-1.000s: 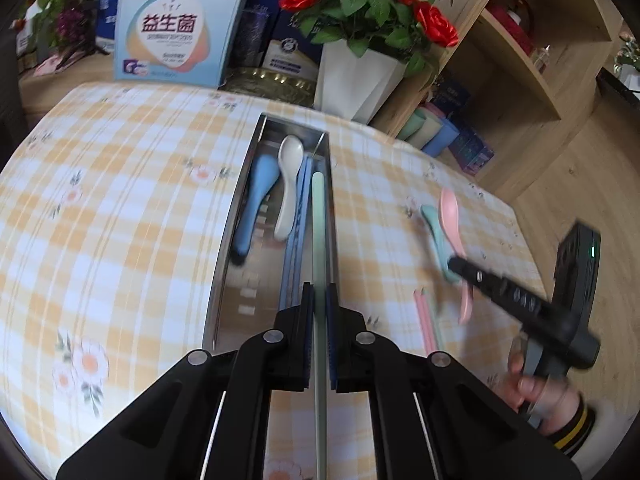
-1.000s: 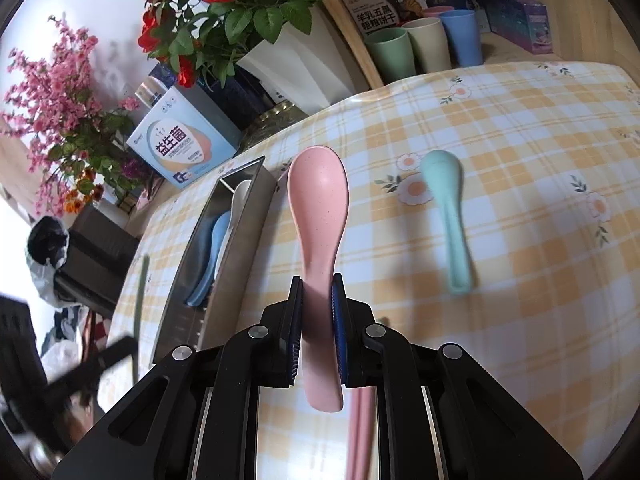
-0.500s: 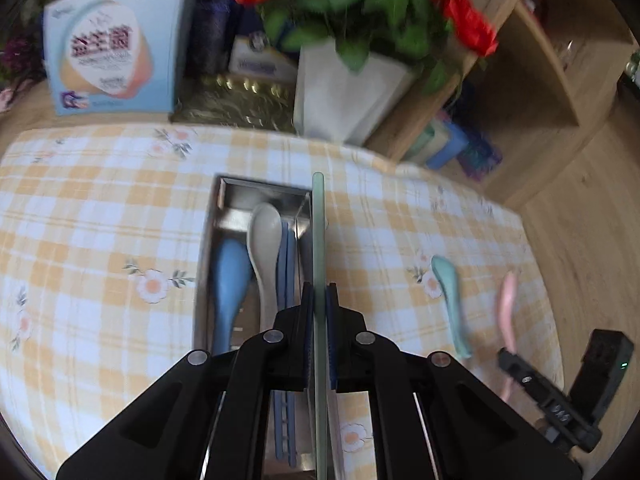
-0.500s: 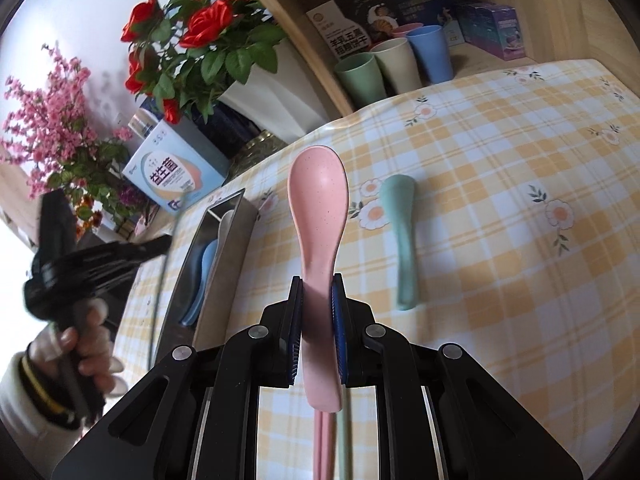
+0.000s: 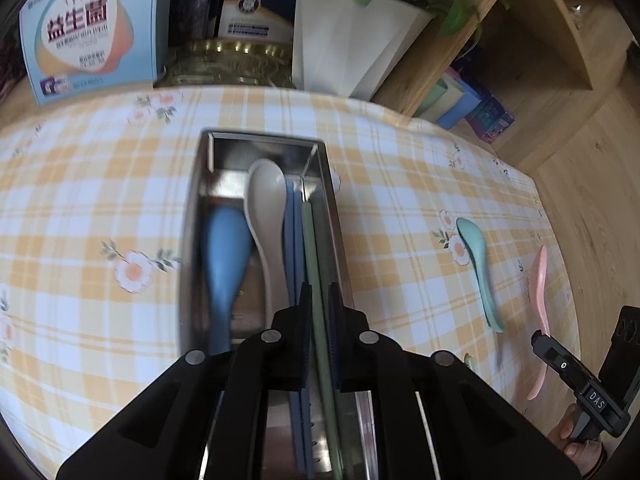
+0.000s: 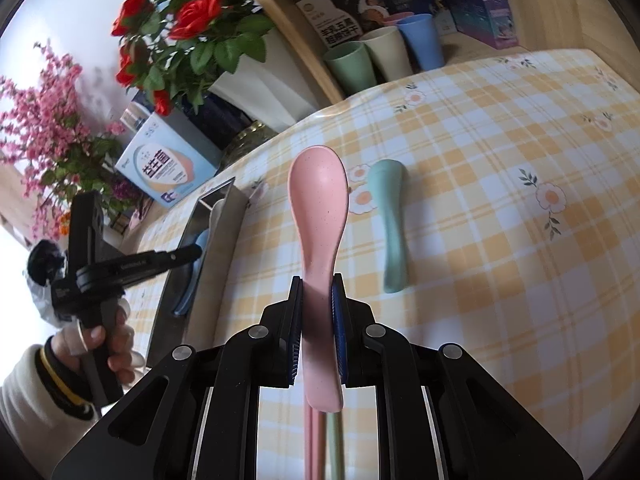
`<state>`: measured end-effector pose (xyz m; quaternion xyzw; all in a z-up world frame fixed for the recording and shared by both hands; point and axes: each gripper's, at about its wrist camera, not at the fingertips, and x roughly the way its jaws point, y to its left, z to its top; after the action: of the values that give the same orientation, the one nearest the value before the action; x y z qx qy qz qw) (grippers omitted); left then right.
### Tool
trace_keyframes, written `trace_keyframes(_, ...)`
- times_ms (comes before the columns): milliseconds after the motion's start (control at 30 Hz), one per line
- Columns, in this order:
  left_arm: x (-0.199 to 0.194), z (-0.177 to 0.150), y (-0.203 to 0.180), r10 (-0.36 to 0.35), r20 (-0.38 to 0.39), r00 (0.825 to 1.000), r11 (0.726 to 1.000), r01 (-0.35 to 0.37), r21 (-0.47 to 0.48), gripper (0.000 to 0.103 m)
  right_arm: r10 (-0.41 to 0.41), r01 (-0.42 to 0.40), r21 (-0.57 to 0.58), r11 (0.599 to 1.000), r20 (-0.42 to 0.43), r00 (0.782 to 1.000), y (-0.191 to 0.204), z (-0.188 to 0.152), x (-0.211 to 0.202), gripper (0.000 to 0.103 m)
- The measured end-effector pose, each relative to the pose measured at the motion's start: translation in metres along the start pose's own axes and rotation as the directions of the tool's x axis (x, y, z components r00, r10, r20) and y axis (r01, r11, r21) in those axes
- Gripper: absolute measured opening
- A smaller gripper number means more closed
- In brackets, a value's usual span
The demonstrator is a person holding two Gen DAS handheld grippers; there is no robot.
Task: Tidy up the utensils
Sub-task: 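Place the green chopstick in the tray, open the left tool while the right holds the pink spoon, then lower the pink spoon into the steel tray and open the right tool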
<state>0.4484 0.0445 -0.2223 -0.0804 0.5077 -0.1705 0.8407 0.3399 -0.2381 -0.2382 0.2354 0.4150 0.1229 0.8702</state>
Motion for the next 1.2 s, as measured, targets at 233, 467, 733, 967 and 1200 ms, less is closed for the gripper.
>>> trace_keyframes(233, -0.061, -0.013, 0.005, 0.037, 0.101, 0.994, 0.998, -0.041, 0.043, 0.061, 0.0, -0.001, -0.027, 1.0, -0.035, 0.999, 0.029, 0.0, 0.005, 0.014)
trace_keyframes(467, -0.116, -0.053, 0.03, 0.123, 0.168, 0.978, 0.989, -0.134, 0.059, 0.097, 0.002, -0.011, -0.074, 0.997, -0.121, 0.993, 0.081, -0.011, 0.028, 0.014)
trace_keyframes(733, -0.144, -0.091, 0.056, 0.18, 0.232, 0.956, 0.976, -0.203, 0.079, 0.097, -0.016, -0.017, -0.147, 0.989, -0.224, 0.975, 0.151, -0.028, 0.072, 0.014)
trace_keyframes(967, -0.153, -0.106, 0.074, 0.148, 0.243, 0.959, 0.987, -0.157, 0.021, 0.097, -0.034, 0.025, -0.03, 0.999, -0.313, 0.949, 0.169, -0.042, 0.113, 0.014)
trace_keyframes(1200, -0.155, -0.112, 0.084, 0.133, 0.253, 0.958, 0.991, -0.13, -0.026, 0.097, -0.079, 0.076, -0.022, 0.997, -0.341, 0.937, 0.182, -0.047, 0.133, 0.014)
